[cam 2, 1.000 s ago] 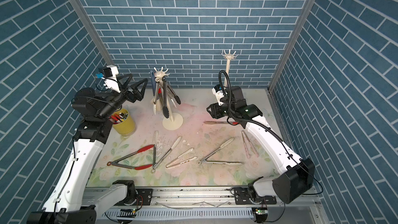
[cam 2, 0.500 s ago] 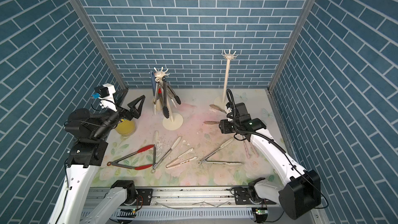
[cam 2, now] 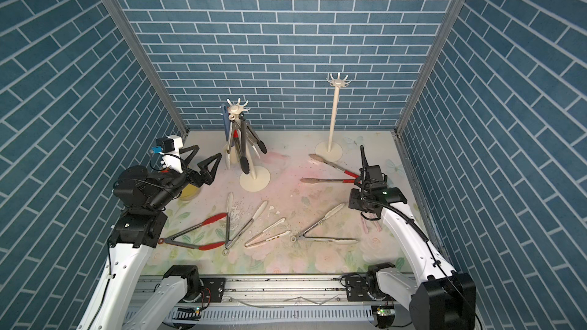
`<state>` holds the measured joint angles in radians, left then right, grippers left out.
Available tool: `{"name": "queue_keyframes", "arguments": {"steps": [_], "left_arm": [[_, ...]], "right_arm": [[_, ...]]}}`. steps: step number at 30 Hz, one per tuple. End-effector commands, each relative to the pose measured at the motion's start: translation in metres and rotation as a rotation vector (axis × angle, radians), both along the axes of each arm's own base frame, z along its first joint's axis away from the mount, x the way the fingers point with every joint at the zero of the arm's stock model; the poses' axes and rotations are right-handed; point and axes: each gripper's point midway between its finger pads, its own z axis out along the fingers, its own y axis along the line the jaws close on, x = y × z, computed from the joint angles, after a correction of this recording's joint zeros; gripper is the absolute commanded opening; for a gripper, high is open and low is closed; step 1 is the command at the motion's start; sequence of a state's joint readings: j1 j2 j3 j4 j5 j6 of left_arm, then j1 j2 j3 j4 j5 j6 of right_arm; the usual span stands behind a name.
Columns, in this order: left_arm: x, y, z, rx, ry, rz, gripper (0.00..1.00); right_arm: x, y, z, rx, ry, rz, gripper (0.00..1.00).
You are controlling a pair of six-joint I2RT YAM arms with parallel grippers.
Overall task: Hang food tongs on kitchen utensil racks
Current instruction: Pick up the food tongs from the center of the board.
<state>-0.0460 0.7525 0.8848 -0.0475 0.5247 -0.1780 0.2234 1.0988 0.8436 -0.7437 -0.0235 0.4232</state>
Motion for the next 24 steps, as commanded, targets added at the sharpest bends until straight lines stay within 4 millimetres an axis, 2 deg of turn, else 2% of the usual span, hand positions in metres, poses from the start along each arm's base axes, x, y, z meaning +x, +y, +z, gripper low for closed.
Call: {"name": "queue_keyframes", "arguments": {"steps": [1,7,17,24], "left_arm": [[0.002,0.000,-0.005,-0.005,0.004,-0.002,0.99],[0.005,-0.001,-0.010,-0.006,0.020,-0.006,0.99],[0.006,-0.001,-0.013,-0.003,0.033,-0.011,0.99],[0.007,0.000,-0.015,-0.004,0.041,-0.002,0.99]], "right_arm": [[-0.011,-0.005,-0.021,0.034,0.080,-0.058,0.48],[-0.020,-0.018,-0.052,0.052,0.150,-0.124,0.43],[-0.018,-0.030,-0.084,0.016,0.227,-0.163,0.38],[-0.011,-0.037,-0.093,0.008,0.245,-0.188,0.37]]}}
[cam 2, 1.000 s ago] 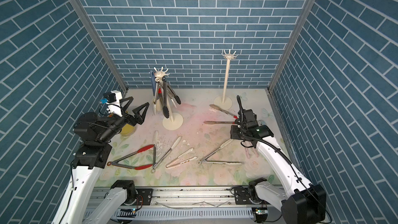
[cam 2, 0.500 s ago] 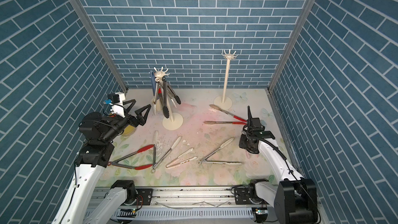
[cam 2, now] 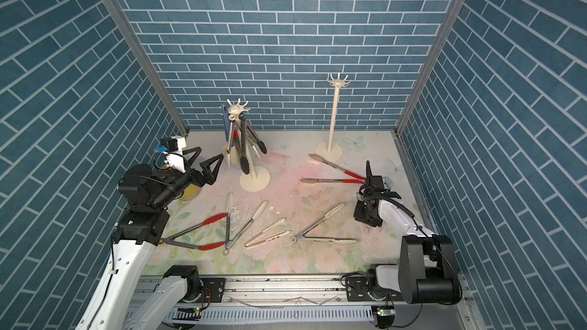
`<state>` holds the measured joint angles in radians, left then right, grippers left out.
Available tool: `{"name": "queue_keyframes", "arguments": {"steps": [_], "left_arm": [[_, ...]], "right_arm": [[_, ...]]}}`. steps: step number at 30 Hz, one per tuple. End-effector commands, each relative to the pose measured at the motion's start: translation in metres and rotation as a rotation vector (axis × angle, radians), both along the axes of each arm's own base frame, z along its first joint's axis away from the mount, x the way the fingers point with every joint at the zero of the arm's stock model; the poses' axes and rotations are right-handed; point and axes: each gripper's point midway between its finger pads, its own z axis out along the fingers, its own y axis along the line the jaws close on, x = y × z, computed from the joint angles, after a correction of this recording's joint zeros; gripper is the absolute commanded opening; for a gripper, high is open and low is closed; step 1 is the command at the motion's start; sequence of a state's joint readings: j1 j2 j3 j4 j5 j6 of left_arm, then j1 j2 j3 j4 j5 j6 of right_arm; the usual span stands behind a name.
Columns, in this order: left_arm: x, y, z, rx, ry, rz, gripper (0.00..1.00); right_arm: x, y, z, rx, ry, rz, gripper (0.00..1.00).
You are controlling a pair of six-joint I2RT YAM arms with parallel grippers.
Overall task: Hang food tongs on kitchen utensil racks
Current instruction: Pick up the food tongs from the center of the board.
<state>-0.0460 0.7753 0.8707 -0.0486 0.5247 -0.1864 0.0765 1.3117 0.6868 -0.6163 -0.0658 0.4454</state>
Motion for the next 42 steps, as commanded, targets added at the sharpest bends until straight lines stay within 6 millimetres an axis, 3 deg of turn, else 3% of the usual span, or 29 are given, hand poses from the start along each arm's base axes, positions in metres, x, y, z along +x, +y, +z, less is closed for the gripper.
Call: {"name": "queue_keyframes", "arguments": {"steps": [1,6,15,21,26,33,36,42], "left_arm": [[0.000,0.000,-0.002,0.002,-0.002,-0.003,0.99],[0.000,0.000,-0.002,0.004,0.000,-0.005,0.99],[0.001,0.002,-0.003,0.004,0.003,0.008,0.99],[0.001,0.003,-0.004,0.009,0.005,0.018,0.99],[0.001,0.004,-0.005,0.016,0.005,0.024,0.99],[0.001,0.005,-0.004,0.021,0.002,0.028,0.99],[0.001,0.005,-0.004,0.021,0.004,0.028,0.99],[0.001,0.004,-0.003,0.018,0.000,0.025,0.99]], "right_arm": [[0.006,-0.005,-0.002,-0.011,0.003,-0.034,0.37],[0.008,-0.004,-0.008,-0.010,0.034,-0.023,0.35],[0.018,0.004,-0.015,0.037,0.041,-0.011,0.23],[0.042,0.002,0.005,0.025,-0.013,0.003,0.08],[0.065,-0.003,0.041,-0.015,-0.098,0.023,0.01],[0.078,0.002,0.106,0.010,-0.237,0.046,0.00],[0.077,0.016,0.149,0.083,-0.367,0.080,0.00],[0.068,0.062,0.249,0.234,-0.712,0.281,0.00]]}}
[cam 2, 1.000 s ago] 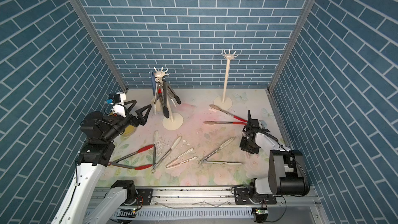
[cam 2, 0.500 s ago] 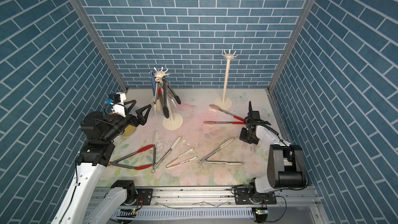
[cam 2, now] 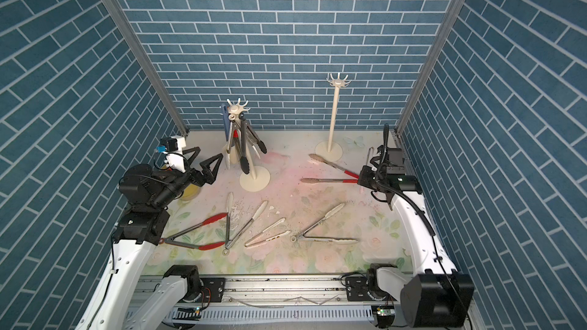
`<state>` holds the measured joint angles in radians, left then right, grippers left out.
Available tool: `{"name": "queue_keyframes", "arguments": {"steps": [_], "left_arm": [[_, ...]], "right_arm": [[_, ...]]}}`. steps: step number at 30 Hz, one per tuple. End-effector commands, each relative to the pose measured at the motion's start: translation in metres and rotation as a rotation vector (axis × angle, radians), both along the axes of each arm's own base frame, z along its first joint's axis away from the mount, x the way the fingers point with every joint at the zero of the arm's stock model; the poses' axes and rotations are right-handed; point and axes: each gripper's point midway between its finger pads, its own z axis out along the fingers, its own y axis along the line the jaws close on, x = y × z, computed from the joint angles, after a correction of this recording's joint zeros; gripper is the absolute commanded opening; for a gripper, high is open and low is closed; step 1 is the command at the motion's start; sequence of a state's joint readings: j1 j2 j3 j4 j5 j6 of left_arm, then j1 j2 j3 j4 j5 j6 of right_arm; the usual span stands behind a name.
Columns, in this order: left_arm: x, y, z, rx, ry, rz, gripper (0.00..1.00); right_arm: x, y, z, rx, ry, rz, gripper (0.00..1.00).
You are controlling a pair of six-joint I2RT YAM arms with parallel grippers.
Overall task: Hang food tongs on kitchen utensil racks
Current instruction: Pick up the food tongs from the center of the board, then hang the food tongs on the rack.
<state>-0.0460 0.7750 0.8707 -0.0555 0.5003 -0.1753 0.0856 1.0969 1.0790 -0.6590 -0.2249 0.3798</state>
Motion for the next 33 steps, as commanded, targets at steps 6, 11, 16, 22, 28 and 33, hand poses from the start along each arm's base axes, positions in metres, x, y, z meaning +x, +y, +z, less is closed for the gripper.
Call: {"name": "queue_keyframes", "arguments": {"steps": [6,11,16,22,28,33], "left_arm": [[-0.001,0.000,-0.002,0.003,0.000,-0.003,0.99],[-0.003,-0.002,-0.001,0.000,-0.003,-0.019,0.99],[-0.003,-0.003,-0.002,0.001,-0.003,-0.022,0.99],[-0.002,-0.004,-0.003,0.005,0.002,-0.029,0.99],[0.000,-0.005,-0.006,0.007,0.011,-0.035,0.99],[0.001,-0.006,-0.008,0.011,0.017,-0.039,0.99]], "right_arm": [[-0.016,0.076,0.114,0.114,-0.408,0.399,0.00],[-0.017,0.129,0.142,0.104,-0.526,0.661,0.00],[-0.001,0.169,0.157,0.143,-0.579,0.852,0.00],[0.018,0.205,0.169,0.216,-0.607,1.038,0.00],[0.035,0.235,0.171,0.257,-0.580,1.174,0.00],[0.050,0.256,0.165,0.271,-0.544,1.238,0.00]]}}
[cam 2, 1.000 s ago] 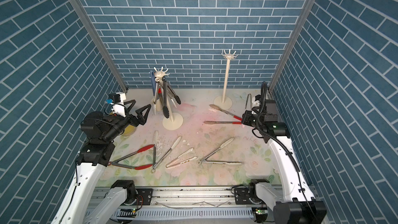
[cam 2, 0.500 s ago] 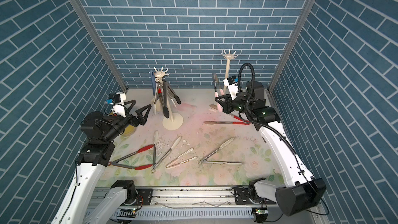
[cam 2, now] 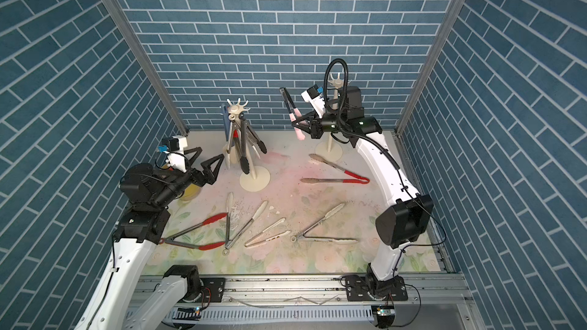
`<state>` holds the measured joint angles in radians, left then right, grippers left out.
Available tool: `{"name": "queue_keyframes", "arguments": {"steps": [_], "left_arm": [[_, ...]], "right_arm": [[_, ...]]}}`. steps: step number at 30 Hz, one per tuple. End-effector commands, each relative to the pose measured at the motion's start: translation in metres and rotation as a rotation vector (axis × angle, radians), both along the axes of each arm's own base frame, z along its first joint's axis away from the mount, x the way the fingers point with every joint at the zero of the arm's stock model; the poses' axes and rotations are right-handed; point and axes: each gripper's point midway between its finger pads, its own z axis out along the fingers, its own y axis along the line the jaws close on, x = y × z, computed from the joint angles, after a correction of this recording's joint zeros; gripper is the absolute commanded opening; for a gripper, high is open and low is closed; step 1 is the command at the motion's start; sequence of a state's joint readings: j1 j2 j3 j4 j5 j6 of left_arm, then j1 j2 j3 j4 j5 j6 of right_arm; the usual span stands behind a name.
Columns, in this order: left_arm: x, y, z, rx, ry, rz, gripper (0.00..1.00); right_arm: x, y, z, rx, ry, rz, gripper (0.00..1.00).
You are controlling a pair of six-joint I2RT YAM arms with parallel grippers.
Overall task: Hang food tongs on kitchen utensil racks
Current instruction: Hang the food tongs on the rack.
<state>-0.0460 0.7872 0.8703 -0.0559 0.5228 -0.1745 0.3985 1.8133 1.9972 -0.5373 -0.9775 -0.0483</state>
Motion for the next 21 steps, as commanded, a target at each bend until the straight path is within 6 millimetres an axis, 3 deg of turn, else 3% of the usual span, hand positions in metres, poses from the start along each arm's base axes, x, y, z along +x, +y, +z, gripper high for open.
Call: {"name": "queue_keyframes", "arguments": {"steps": [1,9,21], "left_arm": [[0.000,-0.002,-0.004,0.012,0.005,-0.016,0.99],[0.002,-0.002,-0.006,0.015,0.012,-0.018,0.99],[0.003,-0.003,-0.007,0.012,0.017,-0.021,0.99]], "right_arm": [[-0.007,0.014,0.000,-0.002,-0.034,0.117,0.00],[0.003,0.044,-0.006,-0.005,-0.026,0.182,0.00],[-0.004,0.078,-0.014,-0.003,-0.036,0.246,0.00]]}}
